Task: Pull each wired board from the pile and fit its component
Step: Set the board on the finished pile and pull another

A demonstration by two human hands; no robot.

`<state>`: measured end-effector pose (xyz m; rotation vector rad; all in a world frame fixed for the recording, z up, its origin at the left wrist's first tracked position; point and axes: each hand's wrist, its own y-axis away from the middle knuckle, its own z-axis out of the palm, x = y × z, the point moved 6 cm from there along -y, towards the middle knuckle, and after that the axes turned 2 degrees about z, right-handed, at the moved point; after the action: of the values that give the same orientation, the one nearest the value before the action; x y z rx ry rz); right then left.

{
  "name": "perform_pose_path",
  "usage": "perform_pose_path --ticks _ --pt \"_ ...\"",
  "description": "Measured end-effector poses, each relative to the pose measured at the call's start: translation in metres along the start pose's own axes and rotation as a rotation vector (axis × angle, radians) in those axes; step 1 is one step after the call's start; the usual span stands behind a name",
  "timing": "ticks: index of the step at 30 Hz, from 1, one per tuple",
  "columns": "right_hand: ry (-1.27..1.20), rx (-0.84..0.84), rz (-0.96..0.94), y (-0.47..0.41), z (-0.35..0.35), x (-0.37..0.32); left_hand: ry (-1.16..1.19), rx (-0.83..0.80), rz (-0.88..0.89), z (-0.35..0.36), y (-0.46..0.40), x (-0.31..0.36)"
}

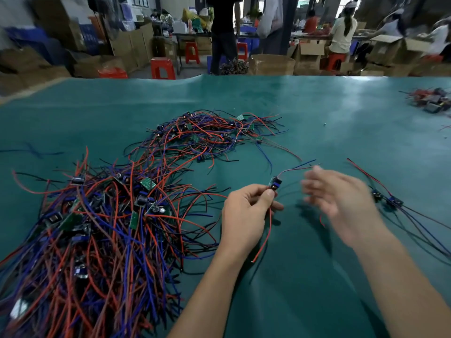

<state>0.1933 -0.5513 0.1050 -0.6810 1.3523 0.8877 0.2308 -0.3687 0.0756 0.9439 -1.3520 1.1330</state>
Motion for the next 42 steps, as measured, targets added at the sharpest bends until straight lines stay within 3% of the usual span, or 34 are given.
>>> perform_pose_path --ticks 2,4,8,13,16,19,22,24,27,30,32,34,39,42 --pt "0.242 -0.159 -0.128 0.013 0.032 0.005 -0.006 -0.054 0.03 0.003 0.001 0.002" --pt "0.365 -0.116 -0.294 0.021 0.045 0.0 -0.092 -0.091 0.048 0.005 0.001 0.003" --pt "0.19 -0.011 -0.389 0.019 0.025 -0.02 -0.2 -0.195 0.006 0.012 0.002 0.001" --pt "-0.038 0.158 -0.573 0.035 0.008 -0.091 -0.346 -0.263 0.024 0.013 0.004 0.003" --pt "-0.012 0.021 -0.694 0.055 0.052 -0.141 -0.429 -0.228 0.043 0.012 0.004 0.004" --pt "0.236 -0.339 -0.761 0.072 0.133 -0.169 -0.409 -0.176 0.066 0.01 0.004 0.006" --pt "0.645 -0.743 -0.684 0.082 0.211 -0.153 -0.325 -0.133 0.103 0.008 0.004 0.008" --pt "0.856 -0.805 -0.602 0.061 0.233 -0.131 -0.32 -0.122 0.098 0.006 0.003 0.007" --pt "1.22 -0.536 -0.563 -0.017 0.22 -0.095 -0.351 -0.111 0.049 0.005 0.0 0.004" --pt "1.515 -0.19 -0.277 -0.085 0.157 -0.043 -0.403 -0.082 0.075 0.003 -0.001 0.006" --pt "1.523 -0.089 -0.12 -0.104 0.119 -0.016 -0.417 -0.068 0.074 0.003 -0.001 0.006" --pt "1.486 -0.079 -0.093 -0.115 0.105 -0.004 -0.416 -0.049 0.061 0.002 -0.002 0.005" --pt "1.416 -0.216 -0.067 -0.105 0.099 -0.009 -0.342 0.064 0.079 -0.005 -0.004 0.004" --pt "1.11 -0.329 -0.021 -0.064 0.078 -0.017 -0.314 0.152 0.098 -0.01 -0.006 0.005"
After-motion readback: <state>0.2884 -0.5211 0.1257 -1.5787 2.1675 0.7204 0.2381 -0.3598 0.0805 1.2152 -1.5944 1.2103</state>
